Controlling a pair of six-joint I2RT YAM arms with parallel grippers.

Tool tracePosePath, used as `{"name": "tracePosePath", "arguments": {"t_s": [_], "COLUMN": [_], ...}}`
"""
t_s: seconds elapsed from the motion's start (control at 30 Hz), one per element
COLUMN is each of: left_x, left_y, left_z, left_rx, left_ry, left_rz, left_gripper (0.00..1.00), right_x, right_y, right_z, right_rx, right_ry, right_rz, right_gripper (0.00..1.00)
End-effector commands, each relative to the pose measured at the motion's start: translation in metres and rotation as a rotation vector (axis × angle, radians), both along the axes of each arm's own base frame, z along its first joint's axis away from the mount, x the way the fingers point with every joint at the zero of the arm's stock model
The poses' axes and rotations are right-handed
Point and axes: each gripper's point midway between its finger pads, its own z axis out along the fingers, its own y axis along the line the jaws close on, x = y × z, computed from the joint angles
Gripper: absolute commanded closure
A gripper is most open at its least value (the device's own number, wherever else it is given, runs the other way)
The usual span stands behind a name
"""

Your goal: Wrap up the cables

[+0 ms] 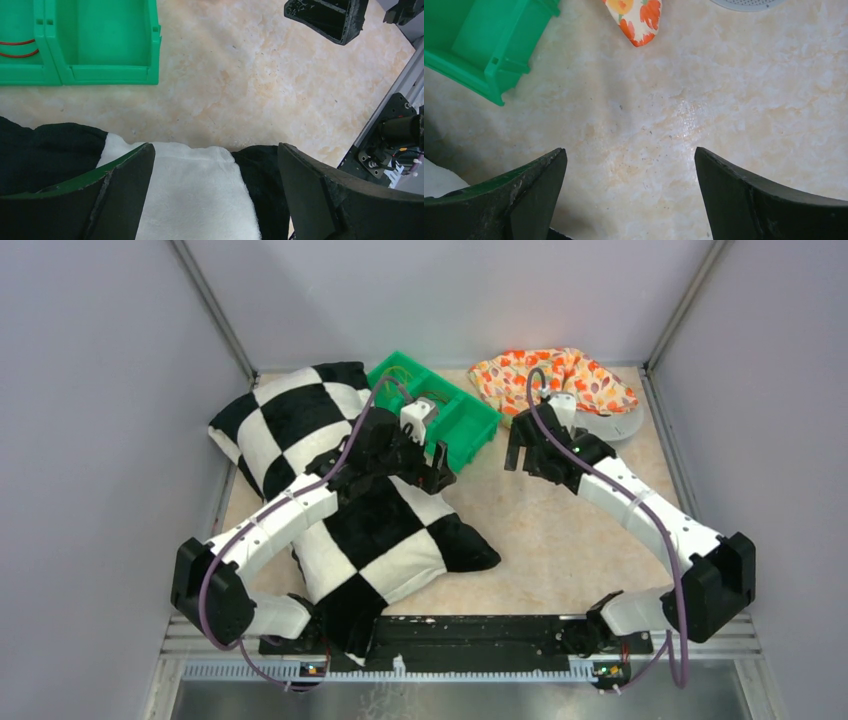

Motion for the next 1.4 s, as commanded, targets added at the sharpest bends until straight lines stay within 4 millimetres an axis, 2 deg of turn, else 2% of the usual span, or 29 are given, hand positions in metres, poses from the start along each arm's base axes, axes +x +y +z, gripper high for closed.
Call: {"name": "tracePosePath", "arguments": {"t_s": [0.0,0.1,0.23,0.47,0.5,0.67,0.83,0.93,1.07,1.2,1.3,1.37], "left_x": [-0.001,-0.005,-0.008,-0.008,-0.008,-0.006,-0.004,-0.001,0.003,0.003,0.003,0.002], "left_y": [-0.011,-0.013,-0.017,-0.023,-0.024,-0.021,-0.018,-0.016,-0.014,-0.015,-0.015,-0.014], "left_z": [0.015,0.013,0.007,0.009,0.01,0.01,0.006,0.004,0.003,-0.002,-0.003,-0.004], "left_rx": [-0.047,-0.07,-0.092,-0.114,-0.113,-0.089,-0.053,-0.031,-0.016,-0.003,0.004,0.008], "left_ry": [-0.003,0.008,0.031,0.035,0.033,0.018,0.008,0.0,-0.012,-0.012,-0.013,-0.014], "left_rz": [-0.031,-0.041,-0.045,-0.053,-0.055,-0.057,-0.056,-0.048,-0.037,-0.048,-0.058,-0.06], "left_gripper": [0.01,0.01,0.01,0.01,0.01,0.01,0.01,0.01,0.01,0.01,0.01,0.01], "right_x": [0.01,0.032,0.067,0.135,0.144,0.193,0.225,0.226,0.2,0.174,0.155,0.15], "right_y": [-0.026,-0.056,-0.112,-0.202,-0.209,-0.232,-0.254,-0.253,-0.254,-0.25,-0.252,-0.25], "right_z": [0.015,0.028,0.056,0.049,0.045,0.051,0.024,0.009,-0.008,-0.006,-0.021,-0.031], "right_rx": [0.043,0.162,0.196,0.247,0.262,0.262,0.303,0.324,0.347,0.461,0.443,0.453], "right_ry": [-0.067,-0.12,-0.221,-0.222,-0.214,-0.224,-0.157,-0.101,-0.114,-0.251,-0.247,-0.229], "right_rz": [-0.052,-0.081,-0.189,-0.383,-0.4,-0.428,-0.463,-0.477,-0.524,-0.485,-0.487,-0.478], "right_gripper": [0.01,0.01,0.01,0.01,0.01,0.01,0.01,0.01,0.01,0.01,0.01,0.01]}}
